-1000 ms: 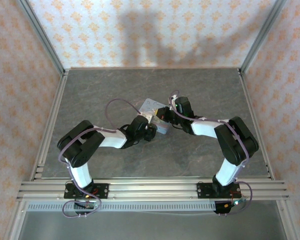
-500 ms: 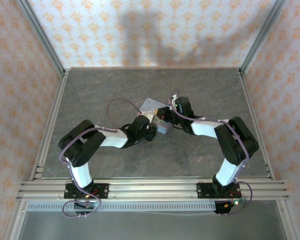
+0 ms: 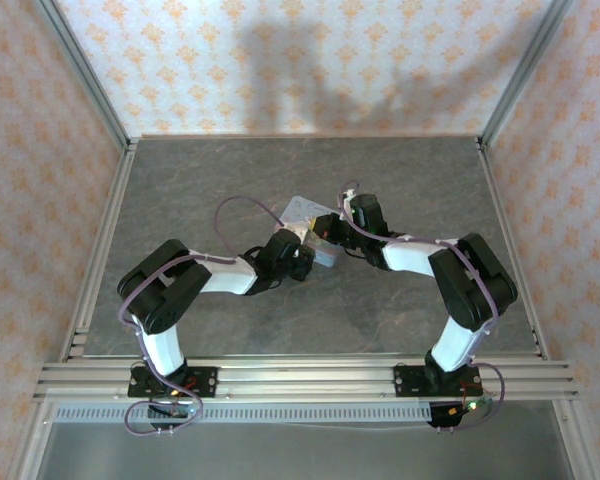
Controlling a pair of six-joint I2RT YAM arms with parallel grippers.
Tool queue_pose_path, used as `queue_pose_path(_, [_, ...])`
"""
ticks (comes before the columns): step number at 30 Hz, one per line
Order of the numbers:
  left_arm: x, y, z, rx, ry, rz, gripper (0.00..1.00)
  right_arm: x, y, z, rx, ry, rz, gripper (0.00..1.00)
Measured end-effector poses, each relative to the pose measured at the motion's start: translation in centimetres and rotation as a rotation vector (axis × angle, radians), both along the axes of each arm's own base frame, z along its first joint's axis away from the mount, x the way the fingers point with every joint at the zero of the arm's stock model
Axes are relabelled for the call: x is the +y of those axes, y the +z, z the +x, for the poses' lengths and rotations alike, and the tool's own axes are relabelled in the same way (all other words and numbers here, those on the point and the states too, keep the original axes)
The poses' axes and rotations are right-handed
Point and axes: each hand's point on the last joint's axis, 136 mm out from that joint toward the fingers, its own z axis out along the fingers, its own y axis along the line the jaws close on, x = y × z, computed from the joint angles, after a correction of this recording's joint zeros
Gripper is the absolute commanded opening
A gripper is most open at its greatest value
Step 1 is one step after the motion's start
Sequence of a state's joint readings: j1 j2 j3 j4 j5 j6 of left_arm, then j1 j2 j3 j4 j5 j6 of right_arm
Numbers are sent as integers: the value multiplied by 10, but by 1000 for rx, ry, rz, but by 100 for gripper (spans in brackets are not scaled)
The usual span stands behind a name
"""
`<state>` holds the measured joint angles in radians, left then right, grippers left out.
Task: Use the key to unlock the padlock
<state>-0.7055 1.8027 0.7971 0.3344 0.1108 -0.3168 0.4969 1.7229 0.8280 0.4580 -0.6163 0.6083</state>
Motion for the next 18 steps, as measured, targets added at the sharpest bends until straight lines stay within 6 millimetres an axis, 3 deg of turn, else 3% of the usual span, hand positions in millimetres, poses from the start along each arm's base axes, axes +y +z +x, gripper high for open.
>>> queue_pose_path(13, [-5, 2, -1, 78, 56, -55, 26, -3, 3, -5, -10, -3, -1, 0])
queue_pose_path(18, [-12, 6, -2, 114, 72, -114, 26, -9, 16, -15, -39, 0, -6, 0])
